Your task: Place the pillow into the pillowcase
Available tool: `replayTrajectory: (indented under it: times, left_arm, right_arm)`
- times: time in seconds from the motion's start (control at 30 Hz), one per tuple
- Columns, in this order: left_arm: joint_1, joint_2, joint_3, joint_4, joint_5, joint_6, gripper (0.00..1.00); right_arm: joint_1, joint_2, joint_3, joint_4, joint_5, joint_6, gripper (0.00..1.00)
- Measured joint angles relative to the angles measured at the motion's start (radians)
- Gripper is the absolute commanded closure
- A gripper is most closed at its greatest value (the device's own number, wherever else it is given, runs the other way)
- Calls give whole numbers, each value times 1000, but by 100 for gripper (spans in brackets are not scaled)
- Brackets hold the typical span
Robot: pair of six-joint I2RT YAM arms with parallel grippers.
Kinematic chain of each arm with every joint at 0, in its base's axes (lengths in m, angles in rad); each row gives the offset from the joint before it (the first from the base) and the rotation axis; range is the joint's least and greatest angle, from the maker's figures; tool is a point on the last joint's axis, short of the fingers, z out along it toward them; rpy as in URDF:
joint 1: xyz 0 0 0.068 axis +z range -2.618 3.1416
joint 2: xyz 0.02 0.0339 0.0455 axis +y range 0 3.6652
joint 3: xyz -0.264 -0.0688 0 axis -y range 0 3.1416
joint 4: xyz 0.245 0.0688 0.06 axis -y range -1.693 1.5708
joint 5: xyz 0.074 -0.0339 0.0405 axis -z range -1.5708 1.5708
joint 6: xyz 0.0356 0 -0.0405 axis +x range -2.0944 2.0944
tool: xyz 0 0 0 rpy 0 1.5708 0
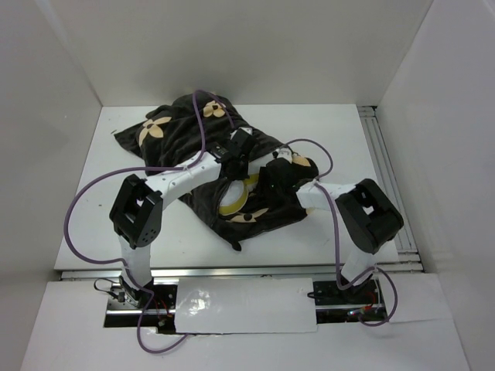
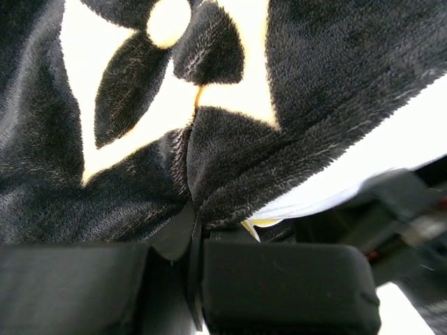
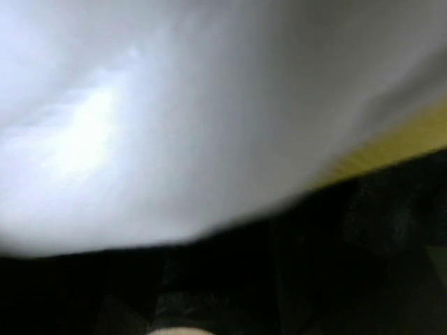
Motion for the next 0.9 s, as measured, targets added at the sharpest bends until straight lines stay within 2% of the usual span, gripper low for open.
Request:
replayTrajectory:
  times: [0.07,0.13,0.17,0.2,0.23,0.43,0.77,0.9]
  left_arm:
    - [0,0,-2,2,1,-1,100]
    - [2,-3,-8,8,1,-2,100]
    - [2,-3,-10,10,2,-2,100]
    - [2,-4,-11,12,3,-2,100]
    - [2,-5,-15,17,6,-3,100]
    - [7,-25,-42,34,9,-20,100]
    - [106,-91,-59,81,48,-59,100]
    - [124,-117,-76,109,56,-78,100]
  right_arm:
    - [14,26,13,-4,21,11,40]
    - [26,46,38,-8,43,14,50]
    - [33,56,49,-12,55,14,61]
    - [39,65,58,-13,63,14,90]
    - [47,73,66,-14,71,12,100]
    - [69,51,64,-26,134,13,100]
    - [72,-394,9,-126,242,-55,100]
    - [47,-502,-51,-166,267,-62,100]
